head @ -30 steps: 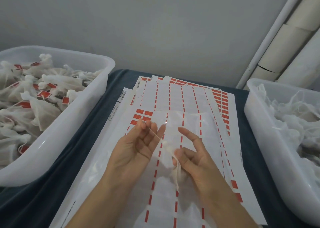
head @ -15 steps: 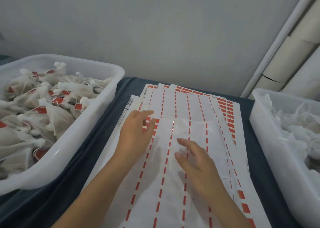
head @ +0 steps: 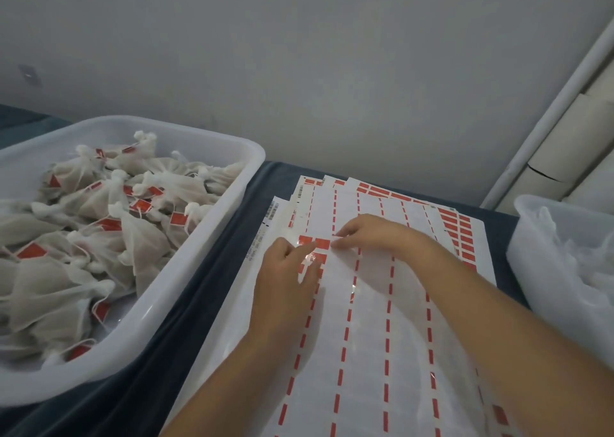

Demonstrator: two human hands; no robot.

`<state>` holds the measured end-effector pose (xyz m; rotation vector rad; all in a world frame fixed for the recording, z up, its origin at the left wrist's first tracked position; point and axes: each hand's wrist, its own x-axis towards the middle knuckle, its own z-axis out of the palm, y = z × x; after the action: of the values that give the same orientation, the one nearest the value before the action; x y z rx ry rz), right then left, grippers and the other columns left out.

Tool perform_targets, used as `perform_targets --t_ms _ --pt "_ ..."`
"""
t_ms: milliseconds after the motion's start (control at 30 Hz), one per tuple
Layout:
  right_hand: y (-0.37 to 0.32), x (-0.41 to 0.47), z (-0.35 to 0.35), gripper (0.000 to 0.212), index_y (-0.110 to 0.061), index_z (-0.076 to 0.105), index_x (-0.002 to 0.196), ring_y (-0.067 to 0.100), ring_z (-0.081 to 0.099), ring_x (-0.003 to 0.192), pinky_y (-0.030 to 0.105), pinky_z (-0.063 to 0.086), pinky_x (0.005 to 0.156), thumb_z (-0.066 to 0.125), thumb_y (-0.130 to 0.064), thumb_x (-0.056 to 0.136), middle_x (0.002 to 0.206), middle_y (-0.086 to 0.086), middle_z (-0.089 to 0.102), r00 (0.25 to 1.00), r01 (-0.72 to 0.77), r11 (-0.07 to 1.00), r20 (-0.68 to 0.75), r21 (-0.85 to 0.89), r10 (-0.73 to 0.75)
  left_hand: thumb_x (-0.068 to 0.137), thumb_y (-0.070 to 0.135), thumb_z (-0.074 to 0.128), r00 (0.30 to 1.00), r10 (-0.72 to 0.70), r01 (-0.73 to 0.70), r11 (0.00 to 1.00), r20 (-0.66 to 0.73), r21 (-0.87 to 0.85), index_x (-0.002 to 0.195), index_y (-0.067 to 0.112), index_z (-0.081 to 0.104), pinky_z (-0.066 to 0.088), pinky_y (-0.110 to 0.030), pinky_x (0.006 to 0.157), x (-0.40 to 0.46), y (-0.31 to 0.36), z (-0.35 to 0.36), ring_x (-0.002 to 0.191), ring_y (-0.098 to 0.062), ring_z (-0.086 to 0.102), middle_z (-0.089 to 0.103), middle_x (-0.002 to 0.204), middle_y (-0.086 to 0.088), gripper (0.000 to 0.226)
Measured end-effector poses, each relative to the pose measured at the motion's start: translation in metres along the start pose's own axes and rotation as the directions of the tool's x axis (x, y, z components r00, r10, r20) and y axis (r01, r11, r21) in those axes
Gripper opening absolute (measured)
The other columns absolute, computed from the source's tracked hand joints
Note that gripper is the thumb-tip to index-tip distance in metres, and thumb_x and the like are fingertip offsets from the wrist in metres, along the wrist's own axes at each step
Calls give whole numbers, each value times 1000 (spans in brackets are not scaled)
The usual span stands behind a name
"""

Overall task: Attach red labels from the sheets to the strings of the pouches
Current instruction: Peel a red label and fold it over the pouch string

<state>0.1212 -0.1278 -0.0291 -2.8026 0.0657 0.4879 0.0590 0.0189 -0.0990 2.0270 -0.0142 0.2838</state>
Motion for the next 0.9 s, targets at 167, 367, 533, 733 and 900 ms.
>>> perform_targets --t_ms 167,367,533,733,900 --pt "-2 -20 -23 14 -31 66 86 13 66 75 19 47 65 60 -44 86 84 -14 66 976 150 974 133 168 -174 86 32 61 988 144 -148 983 -50 -105 118 25 58 29 11 59 1 8 -4 90 32 38 40 88 33 33" --pt "-17 -58 -40 13 -32 64 75 -3 61 68 13 40 67 60 -34 88 66 -23 62 937 317 924 82 214 -340 75 41 54 936 323 -335 939 -143 -71 112 17 65 33 9 70 -8 23 -16 81 10 52 39 87 30 45" --pt "-25 -72 -38 9 -35 61 89 3 48 100 19 33 86 60 -26 89 105 -19 56 904 418 894 23 159 -427 78 38 51 844 487 -503 864 -224 -19 99 5 72 38 4 73 -9 30 -24 65 3 44 48 81 11 44" --pt "-24 -73 -31 18 -35 60 105 8 44 115 21 31 89 58 -25 90 127 -10 55 896 445 889 -63 106 -440 77 27 59 865 464 -488 867 -193 -103 97 3 72 44 -3 70 -7 31 -31 67 -4 50 48 76 16 34" --pt "-21 -73 -28 38 -26 54 128 15 38 130 23 26 91 57 -29 90 140 -7 47 907 417 906 -92 71 -410 75 30 60 902 393 -425 881 -180 -207 97 14 70 44 -2 65 -7 33 -31 71 -1 55 49 76 19 29"
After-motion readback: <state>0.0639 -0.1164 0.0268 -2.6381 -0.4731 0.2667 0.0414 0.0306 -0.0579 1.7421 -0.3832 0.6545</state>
